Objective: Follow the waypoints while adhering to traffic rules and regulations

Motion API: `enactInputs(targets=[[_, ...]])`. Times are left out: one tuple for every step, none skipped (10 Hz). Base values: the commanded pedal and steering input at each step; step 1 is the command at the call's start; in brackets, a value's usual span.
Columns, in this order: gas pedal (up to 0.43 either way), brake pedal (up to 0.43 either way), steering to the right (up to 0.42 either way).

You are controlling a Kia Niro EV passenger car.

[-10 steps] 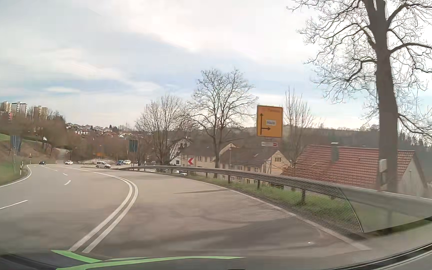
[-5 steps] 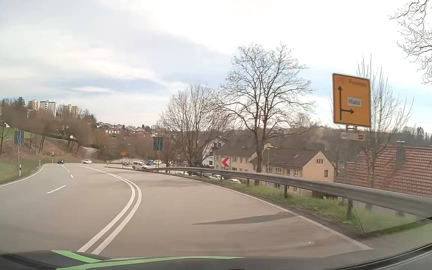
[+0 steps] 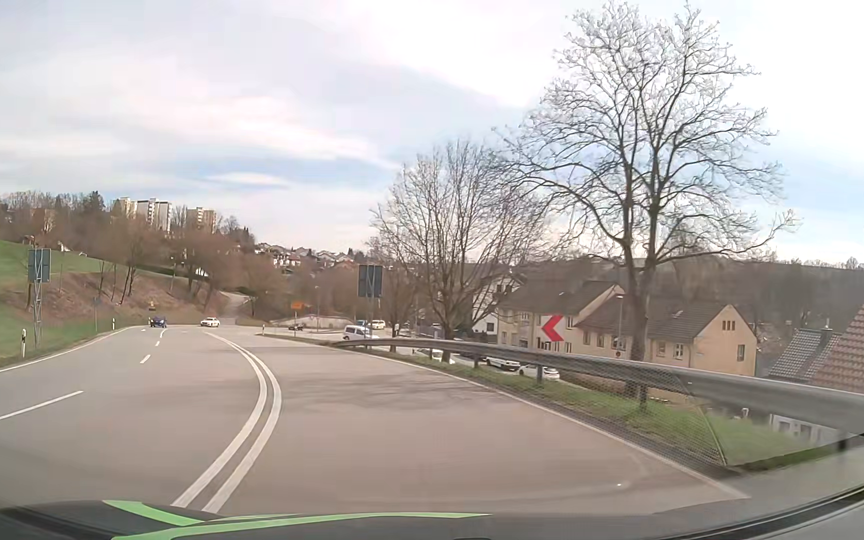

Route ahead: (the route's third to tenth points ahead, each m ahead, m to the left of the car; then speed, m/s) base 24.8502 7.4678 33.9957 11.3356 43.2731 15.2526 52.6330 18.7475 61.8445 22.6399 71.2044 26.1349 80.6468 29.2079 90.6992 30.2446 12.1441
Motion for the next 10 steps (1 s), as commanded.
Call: enactInputs(targets=[[0.028, 0.0, -0.086], [0.028, 0.0, -0.085], [0.028, 0.0, -0.084], [0.039, 0.0, -0.083], [0.039, 0.0, -0.081], [0.047, 0.0, -0.08], [0.047, 0.0, -0.079], [0.047, 0.0, -0.076], [0.059, 0.0, -0.073], [0.059, 0.0, -0.071]])
